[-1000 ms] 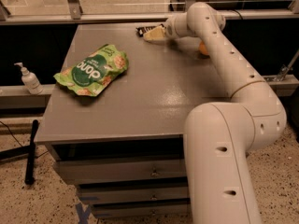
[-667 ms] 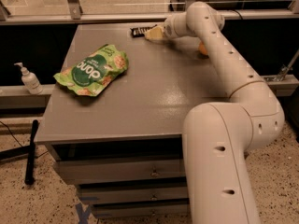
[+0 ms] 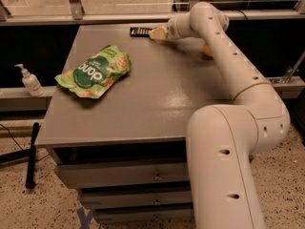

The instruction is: Move rxbar chocolate near orange

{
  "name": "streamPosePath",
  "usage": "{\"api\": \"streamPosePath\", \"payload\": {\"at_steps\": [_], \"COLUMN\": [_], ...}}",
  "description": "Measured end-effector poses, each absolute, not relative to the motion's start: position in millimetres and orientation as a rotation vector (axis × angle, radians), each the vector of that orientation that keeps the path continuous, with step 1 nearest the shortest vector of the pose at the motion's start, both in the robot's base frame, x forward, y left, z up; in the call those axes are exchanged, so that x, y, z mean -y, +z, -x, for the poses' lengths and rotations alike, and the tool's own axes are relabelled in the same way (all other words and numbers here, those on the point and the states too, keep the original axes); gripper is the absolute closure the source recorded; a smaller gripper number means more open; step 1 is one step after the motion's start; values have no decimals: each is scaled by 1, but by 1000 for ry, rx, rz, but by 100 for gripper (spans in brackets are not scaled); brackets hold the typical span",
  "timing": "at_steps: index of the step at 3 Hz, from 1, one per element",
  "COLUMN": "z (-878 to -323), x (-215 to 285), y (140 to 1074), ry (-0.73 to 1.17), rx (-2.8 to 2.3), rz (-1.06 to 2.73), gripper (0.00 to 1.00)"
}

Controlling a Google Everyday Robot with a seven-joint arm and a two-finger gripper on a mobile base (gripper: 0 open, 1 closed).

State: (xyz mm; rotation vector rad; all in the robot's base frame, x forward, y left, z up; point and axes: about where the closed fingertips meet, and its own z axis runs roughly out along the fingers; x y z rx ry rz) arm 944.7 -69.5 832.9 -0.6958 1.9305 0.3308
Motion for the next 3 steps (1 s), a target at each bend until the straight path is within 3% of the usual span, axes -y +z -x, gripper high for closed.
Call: {"api": "streamPosePath", "payload": {"at_steps": [3], "z": [-945], "x": [70], "y": [833], "ry": [331], "rx": [-1930], "rz": [696], "gripper": [100]}}
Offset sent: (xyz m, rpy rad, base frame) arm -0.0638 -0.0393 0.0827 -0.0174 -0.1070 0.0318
